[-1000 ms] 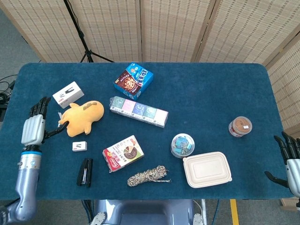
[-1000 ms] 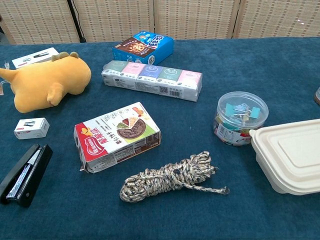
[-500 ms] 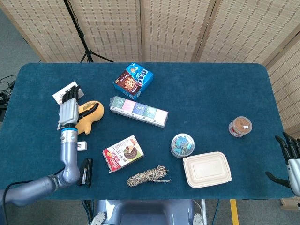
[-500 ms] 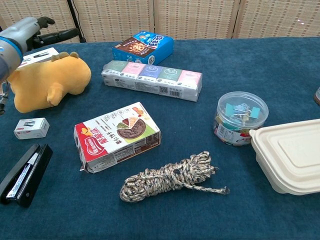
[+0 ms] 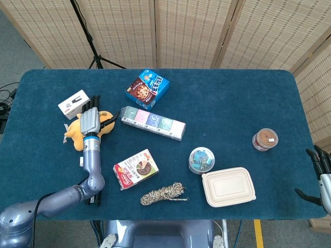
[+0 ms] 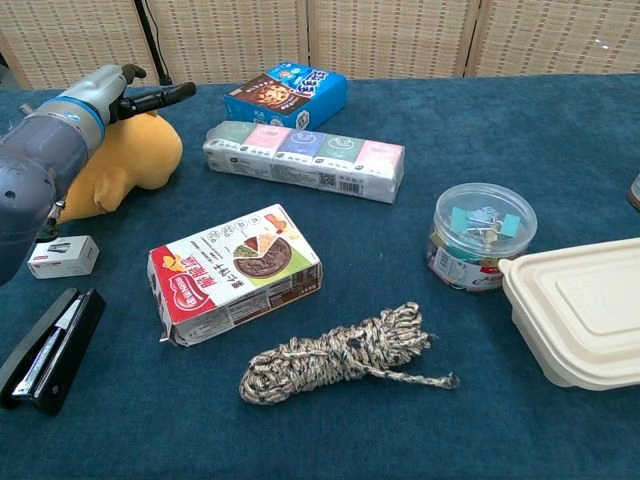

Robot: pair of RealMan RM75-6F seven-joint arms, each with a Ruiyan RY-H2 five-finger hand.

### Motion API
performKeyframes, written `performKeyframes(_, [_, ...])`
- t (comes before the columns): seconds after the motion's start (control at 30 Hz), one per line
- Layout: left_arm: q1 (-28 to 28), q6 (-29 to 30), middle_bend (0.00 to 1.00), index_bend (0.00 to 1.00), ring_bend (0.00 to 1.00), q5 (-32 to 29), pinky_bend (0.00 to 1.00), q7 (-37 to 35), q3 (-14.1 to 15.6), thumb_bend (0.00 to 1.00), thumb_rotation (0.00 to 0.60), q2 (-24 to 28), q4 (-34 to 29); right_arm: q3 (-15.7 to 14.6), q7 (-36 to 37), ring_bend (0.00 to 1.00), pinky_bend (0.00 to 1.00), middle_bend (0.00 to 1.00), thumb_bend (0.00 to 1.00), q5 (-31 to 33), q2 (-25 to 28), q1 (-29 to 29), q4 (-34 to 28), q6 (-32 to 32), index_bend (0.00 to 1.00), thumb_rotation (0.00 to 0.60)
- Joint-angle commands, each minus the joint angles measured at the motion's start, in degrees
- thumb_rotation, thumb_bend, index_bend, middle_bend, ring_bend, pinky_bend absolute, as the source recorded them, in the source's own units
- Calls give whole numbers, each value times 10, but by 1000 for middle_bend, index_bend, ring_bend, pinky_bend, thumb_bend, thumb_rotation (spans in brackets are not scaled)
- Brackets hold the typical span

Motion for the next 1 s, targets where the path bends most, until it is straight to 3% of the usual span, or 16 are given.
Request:
performKeyframes(0.03, [4, -1, 0, 0, 0, 6, 0, -4, 7, 0, 106, -5, 6, 0, 0, 0, 0, 0, 0, -1, 1, 0, -1, 1, 0, 600])
performKeyframes(0.37, [42, 17, 0, 0, 0, 48, 0, -34, 39, 0, 103, -3, -5, -1, -2, 0, 0, 0, 0, -2, 2, -2, -5, 3, 0, 600])
performKeyframes(1.0, [139, 20, 0, 0, 0, 95, 0, -81, 89, 0, 98, 74, -95, -4, -16, 0, 0, 0, 0, -4, -2, 0, -10, -3, 0, 600])
